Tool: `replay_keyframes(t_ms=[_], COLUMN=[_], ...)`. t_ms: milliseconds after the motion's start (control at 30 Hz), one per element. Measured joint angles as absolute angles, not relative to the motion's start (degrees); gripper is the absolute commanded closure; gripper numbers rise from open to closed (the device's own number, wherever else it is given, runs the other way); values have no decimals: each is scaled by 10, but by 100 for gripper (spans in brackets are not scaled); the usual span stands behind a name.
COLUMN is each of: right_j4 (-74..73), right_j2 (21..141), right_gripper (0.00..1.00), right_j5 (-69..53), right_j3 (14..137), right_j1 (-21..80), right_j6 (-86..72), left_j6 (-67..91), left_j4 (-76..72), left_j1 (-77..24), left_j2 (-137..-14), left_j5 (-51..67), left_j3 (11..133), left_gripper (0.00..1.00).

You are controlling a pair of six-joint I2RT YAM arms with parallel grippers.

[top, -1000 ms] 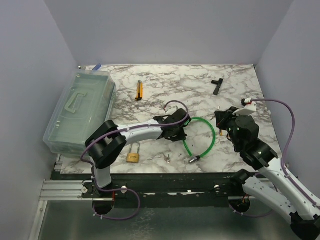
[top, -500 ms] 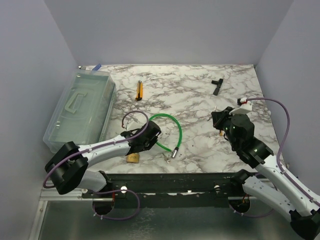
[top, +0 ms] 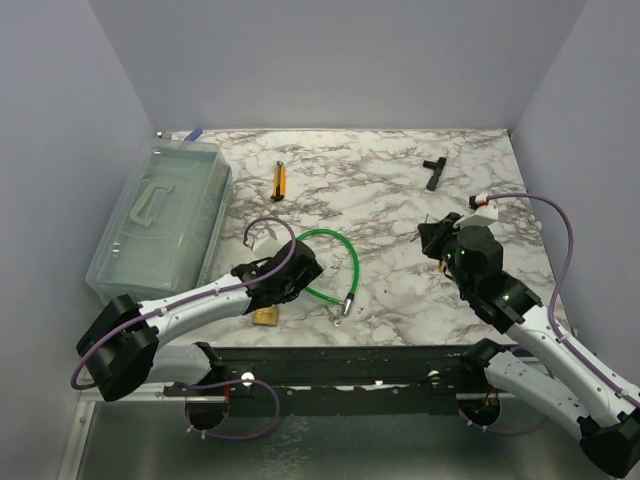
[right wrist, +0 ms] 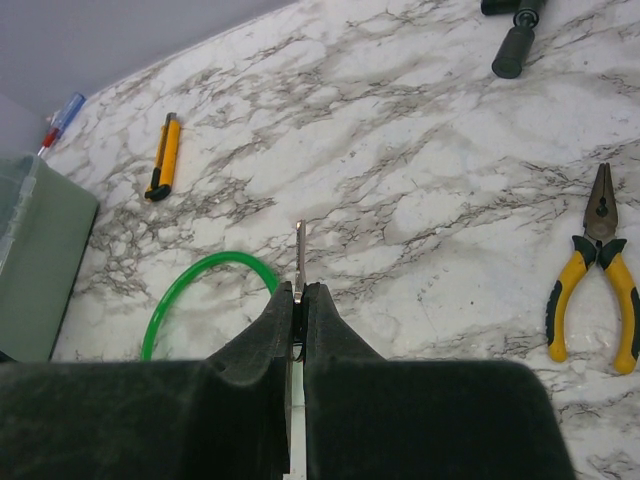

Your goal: Unlock with the key

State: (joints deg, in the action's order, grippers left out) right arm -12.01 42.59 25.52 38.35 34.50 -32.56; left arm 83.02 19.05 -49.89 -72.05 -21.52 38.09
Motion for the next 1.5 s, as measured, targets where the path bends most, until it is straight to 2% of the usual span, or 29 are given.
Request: replay_keyframes(t_ms=[267,500,633,900,1233,1500], right_j4=[-118,-131,-135,-144,-152,-155], right_j2=[427,419,406,393,393,385], right_gripper=[100,99,100,100,99,99], right_j5=[255,274,281,289,291,292], right_j3=[383,383,383,383,383,383], right_j1=[345,345,345,345,345,345], right_j6=[-321,-311,-308,-304,-303,-303], left_j6=[545,324,260,242,297,332], left_j4=[185,182,204,254,303,321], left_j1=[-499,-504,-512,-549,-586,-587], left_j2=[-726,-808,-871,-997,-1070,-1105], left_j5=[-184,-74,-27,9,-10,-41], left_j3=[504,583,623,702,741,759], left_gripper=[26,25,26,34,45,45])
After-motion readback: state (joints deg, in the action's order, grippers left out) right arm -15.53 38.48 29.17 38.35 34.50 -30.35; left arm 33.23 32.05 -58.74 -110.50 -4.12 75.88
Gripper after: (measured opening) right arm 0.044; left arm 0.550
